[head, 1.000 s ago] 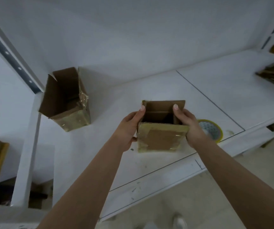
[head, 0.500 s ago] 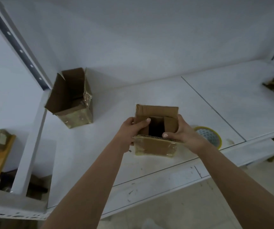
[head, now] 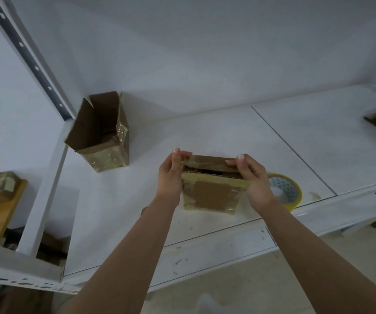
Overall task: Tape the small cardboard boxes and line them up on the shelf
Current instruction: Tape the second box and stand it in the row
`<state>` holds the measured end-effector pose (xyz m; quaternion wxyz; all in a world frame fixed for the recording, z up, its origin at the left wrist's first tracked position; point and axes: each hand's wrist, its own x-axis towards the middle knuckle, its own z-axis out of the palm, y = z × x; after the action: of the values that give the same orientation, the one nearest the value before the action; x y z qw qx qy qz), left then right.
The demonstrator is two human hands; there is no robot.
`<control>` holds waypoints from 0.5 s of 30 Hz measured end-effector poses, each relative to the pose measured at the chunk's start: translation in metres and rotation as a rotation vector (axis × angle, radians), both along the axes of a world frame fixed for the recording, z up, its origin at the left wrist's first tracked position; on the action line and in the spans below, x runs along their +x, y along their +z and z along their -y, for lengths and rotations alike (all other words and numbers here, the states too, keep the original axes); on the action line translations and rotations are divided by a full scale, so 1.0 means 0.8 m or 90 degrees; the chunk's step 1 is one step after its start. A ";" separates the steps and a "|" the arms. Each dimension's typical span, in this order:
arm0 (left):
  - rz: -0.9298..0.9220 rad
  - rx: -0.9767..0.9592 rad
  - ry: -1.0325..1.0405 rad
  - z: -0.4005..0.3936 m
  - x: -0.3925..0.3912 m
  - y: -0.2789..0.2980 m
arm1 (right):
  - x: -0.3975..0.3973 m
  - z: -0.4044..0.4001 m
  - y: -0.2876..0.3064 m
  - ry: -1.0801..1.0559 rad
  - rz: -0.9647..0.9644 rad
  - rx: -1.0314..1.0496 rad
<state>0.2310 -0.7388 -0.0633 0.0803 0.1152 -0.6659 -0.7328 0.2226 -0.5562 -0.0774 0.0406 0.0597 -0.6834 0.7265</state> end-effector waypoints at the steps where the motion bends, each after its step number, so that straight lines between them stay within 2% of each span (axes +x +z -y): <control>1: 0.007 -0.008 0.007 0.000 -0.001 0.001 | -0.001 -0.002 0.001 0.005 0.026 -0.009; 5: 0.022 -0.057 0.002 0.001 -0.005 0.004 | -0.001 -0.028 0.002 0.128 0.100 0.037; 9: 0.039 -0.085 0.057 -0.004 -0.010 0.011 | 0.000 -0.042 0.006 0.248 0.163 0.064; 11: 0.041 -0.086 0.069 -0.006 -0.010 0.011 | 0.002 -0.040 0.006 0.234 0.142 0.098; 15: 0.083 -0.073 0.052 -0.002 -0.009 0.016 | 0.006 -0.026 0.003 0.097 0.039 0.101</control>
<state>0.2237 -0.7374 -0.0505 0.0730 0.1845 -0.7055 -0.6804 0.2273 -0.5354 -0.0753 -0.0403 0.0924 -0.7330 0.6727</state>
